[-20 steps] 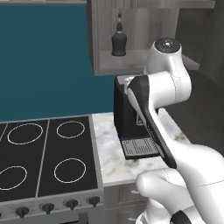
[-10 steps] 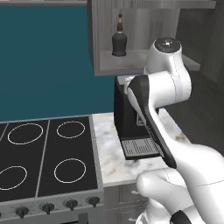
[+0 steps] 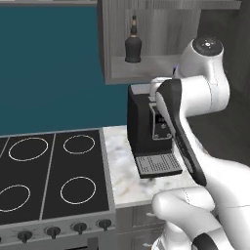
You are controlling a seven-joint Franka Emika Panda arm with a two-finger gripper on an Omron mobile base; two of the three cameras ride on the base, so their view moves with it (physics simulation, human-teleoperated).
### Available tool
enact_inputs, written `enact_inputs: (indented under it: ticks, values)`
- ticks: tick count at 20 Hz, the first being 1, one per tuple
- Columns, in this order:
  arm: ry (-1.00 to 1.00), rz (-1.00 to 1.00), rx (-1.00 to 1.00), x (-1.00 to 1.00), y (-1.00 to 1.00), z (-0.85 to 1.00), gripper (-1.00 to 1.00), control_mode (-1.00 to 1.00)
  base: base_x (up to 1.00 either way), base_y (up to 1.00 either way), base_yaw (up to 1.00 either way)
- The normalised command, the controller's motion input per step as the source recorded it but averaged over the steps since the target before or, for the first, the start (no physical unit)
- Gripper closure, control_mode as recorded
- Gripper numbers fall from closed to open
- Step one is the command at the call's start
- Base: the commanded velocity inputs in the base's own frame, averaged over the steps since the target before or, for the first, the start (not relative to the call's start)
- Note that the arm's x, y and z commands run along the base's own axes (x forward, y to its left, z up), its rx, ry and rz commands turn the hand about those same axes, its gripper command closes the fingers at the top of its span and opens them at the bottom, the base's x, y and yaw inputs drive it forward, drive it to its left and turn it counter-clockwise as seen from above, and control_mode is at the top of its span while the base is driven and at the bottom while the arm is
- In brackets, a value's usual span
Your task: Sort all alcoholic drinks to one cabinet, and non-alcoholic drinks to the other.
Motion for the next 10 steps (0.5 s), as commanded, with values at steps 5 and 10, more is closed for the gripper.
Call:
enact_inputs:
  ticks: [5,10]
  values:
    - [-0.19,0.0,0.0,0.12,-0.43,0.55,1.0,-1.0,0.0,0.0,0.0]
    - [-0.15,0.0,-0.04,0.39,-0.21,0.33,1.0,-1.0,0.0,0.0,0.0]
